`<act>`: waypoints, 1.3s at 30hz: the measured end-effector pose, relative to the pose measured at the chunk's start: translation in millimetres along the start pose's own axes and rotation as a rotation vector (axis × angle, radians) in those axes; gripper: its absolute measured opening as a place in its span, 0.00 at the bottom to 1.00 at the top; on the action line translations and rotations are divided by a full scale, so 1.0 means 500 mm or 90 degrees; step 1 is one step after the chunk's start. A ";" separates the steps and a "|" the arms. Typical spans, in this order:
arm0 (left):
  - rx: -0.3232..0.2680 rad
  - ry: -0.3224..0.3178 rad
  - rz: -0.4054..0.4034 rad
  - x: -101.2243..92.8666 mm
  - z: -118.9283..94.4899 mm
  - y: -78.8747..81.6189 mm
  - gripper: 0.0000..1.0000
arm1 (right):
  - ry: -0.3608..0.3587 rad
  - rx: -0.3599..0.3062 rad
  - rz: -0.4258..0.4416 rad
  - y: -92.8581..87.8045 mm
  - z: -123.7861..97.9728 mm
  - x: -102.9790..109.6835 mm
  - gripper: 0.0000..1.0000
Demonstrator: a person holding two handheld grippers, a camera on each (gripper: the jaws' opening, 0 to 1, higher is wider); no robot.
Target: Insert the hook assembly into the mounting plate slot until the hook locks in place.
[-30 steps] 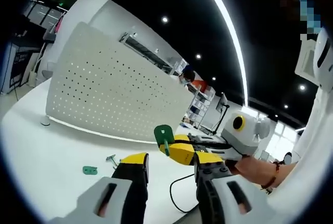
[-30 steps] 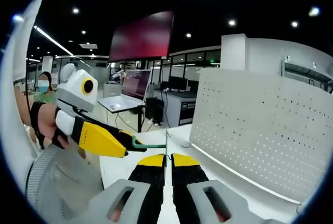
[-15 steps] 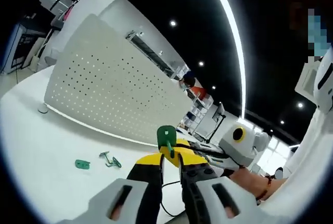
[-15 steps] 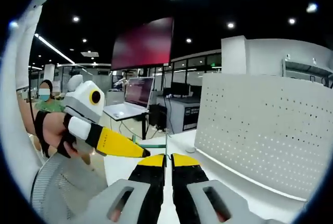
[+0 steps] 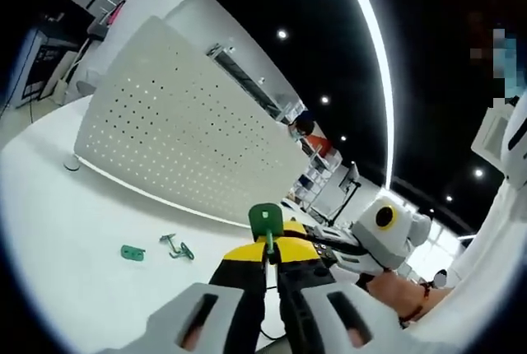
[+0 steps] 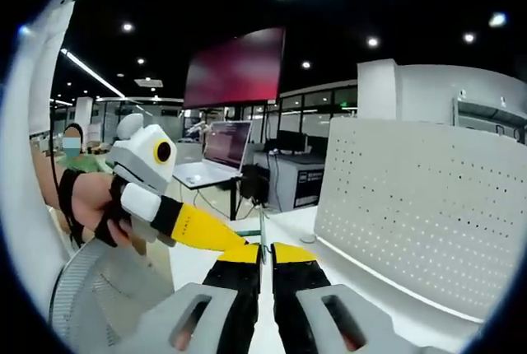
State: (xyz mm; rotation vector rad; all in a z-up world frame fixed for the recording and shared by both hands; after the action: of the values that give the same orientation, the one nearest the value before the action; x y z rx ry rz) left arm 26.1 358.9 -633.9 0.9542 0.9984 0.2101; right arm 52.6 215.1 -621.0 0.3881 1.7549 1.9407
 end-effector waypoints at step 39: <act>-0.034 0.098 0.187 0.008 0.042 0.041 0.02 | -0.017 0.013 0.040 -0.017 -0.075 -0.037 0.12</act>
State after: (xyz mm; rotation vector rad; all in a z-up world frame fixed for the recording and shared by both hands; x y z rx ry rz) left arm 49.9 361.0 -616.9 1.0448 0.9850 0.5604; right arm 50.0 174.2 -632.3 0.4804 1.7656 1.9533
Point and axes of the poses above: the point that each gripper's makers call its tool centre point, and the gripper's own axes: z roughly forward along the fingers, x roughly to its left, y roughly out of its top, the point moved 9 cm from there along -z, roughly backward along the fingers, and after that the axes turned 15 degrees about -x, right-handed, at the moved point
